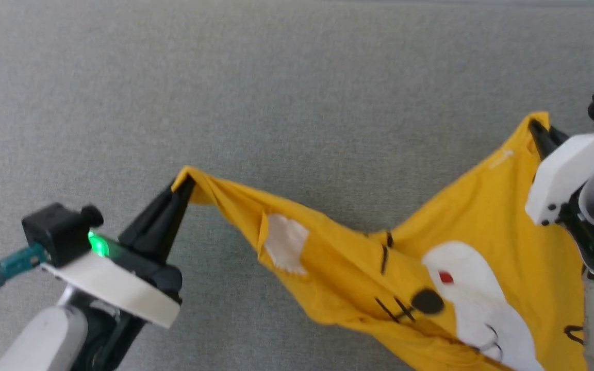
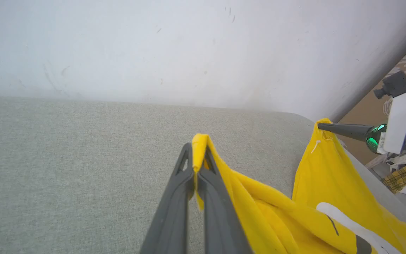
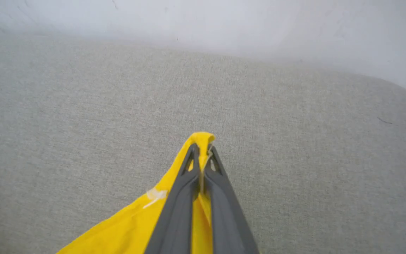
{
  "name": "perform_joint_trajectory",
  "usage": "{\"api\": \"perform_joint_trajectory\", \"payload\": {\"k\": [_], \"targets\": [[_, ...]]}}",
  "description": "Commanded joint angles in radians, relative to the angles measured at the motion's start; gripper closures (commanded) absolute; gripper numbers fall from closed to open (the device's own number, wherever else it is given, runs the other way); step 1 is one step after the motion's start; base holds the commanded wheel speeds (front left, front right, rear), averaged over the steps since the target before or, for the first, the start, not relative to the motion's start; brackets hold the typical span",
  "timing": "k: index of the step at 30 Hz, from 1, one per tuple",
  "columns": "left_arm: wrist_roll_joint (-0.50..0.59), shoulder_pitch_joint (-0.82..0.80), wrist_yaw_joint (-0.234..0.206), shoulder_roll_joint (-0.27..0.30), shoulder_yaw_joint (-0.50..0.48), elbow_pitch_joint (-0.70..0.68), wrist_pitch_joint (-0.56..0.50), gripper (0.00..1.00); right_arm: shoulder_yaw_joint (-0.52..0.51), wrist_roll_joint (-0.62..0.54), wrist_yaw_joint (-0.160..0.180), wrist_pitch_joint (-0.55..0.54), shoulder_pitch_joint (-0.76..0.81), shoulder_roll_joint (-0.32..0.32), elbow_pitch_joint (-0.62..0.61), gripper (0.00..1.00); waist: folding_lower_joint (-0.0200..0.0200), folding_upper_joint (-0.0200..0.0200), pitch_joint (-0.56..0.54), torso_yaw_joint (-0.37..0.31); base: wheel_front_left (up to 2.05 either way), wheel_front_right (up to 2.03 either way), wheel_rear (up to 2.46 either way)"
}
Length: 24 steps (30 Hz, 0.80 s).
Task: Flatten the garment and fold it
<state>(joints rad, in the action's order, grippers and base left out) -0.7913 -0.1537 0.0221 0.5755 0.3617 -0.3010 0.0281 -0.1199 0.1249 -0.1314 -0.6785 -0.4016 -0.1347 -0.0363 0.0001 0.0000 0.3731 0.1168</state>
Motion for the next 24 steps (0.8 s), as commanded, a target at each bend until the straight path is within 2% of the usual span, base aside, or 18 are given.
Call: {"api": "perform_joint_trajectory", "payload": {"k": [1,5,6,13,18,24], "targets": [[0.014,-0.047,-0.009,-0.011,-0.005,0.018,0.002,1.00,0.000,0.015,0.001,0.040,-0.029,0.015,-0.005,1.00,-0.0001,0.0000,-0.094,-0.044,0.00,0.00,0.00],[0.044,-0.162,-0.015,-0.022,0.003,0.072,-0.026,1.00,0.005,0.027,0.001,0.128,-0.069,0.041,0.013,1.00,-0.0001,0.0000,-0.179,-0.065,0.00,0.00,0.00],[0.064,-0.232,-0.013,-0.024,0.014,0.101,-0.051,1.00,0.009,0.037,0.001,0.162,-0.096,0.051,0.026,1.00,-0.0001,0.0000,-0.219,-0.075,0.00,0.00,0.00],[0.131,-0.508,0.004,-0.032,0.036,0.242,-0.131,1.00,0.066,0.037,0.001,0.209,-0.247,0.052,0.087,1.00,-0.0001,0.0000,-0.313,-0.109,0.00,0.00,0.00],[0.176,-0.731,0.025,-0.035,0.040,0.407,-0.172,1.00,0.102,0.028,0.001,0.217,-0.416,0.055,0.192,1.00,-0.0001,0.0000,-0.311,-0.144,0.00,0.00,0.00],[0.211,-0.996,0.044,-0.061,0.036,0.578,-0.184,1.00,0.127,0.000,0.001,0.248,-0.627,0.073,0.369,1.00,-0.0001,0.0000,-0.253,-0.183,0.00,0.00,0.00]]}}
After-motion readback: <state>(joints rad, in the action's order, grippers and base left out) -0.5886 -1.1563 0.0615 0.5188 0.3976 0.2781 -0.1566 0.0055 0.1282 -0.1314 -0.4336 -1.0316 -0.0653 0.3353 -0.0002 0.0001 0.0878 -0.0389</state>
